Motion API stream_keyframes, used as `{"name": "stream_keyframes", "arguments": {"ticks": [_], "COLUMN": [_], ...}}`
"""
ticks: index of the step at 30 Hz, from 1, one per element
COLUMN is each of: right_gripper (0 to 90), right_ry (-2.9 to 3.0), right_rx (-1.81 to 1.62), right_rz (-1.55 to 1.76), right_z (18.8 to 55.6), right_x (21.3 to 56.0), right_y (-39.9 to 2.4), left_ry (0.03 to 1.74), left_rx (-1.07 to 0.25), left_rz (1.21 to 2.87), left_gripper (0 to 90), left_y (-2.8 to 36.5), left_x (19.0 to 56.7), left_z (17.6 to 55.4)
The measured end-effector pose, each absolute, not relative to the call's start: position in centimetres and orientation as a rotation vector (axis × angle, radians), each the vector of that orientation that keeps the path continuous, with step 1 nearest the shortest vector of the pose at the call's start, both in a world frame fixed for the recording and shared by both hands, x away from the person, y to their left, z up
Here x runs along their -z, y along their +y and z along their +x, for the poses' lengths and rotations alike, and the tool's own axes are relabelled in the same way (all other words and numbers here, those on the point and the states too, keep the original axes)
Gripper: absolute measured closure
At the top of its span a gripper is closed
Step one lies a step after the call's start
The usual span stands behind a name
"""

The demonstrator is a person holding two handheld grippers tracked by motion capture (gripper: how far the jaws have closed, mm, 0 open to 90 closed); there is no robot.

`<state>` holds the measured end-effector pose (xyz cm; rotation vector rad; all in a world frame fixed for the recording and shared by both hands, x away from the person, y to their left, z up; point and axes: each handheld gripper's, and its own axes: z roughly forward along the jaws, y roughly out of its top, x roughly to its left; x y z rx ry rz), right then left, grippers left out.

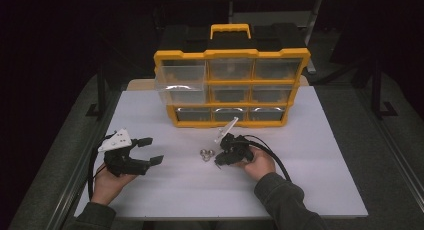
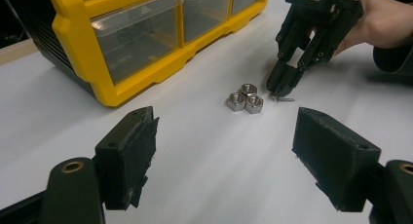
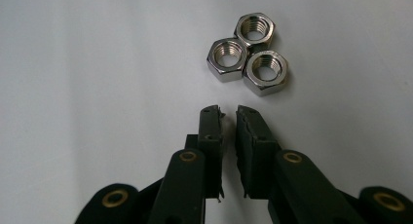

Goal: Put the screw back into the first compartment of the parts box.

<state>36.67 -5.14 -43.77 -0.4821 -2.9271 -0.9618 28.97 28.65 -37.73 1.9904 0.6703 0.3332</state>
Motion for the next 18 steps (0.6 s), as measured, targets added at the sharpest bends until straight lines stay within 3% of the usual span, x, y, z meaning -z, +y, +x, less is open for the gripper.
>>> {"name": "stream_keyframes", "arguments": {"ticks": [7,11,15,18], "right_gripper": [85.8,86.0,86.7,86.7], "right_ry": [-2.960,-2.859,-2.855,-2.842], "right_rx": [0.950,0.854,0.965,0.932], "right_rz": [-0.482,-0.681,-0.534,-0.603], "right_z": [36.5,36.2,37.3,37.2], "right_x": [43.8,43.5,43.9,43.4], "right_y": [-5.0,-5.4,-5.6,-5.8], "left_ry": [0.668,0.663,0.664,0.668], "left_rx": [-0.331,-0.330,-0.329,-0.330], "left_rz": [1.989,1.991,1.990,1.988], "left_gripper": [23.4,23.4,23.4,23.5], "left_y": [28.6,28.6,28.6,28.6], "left_x": [37.7,37.7,37.7,37.7], "left_z": [29.0,28.9,28.9,29.0]}}
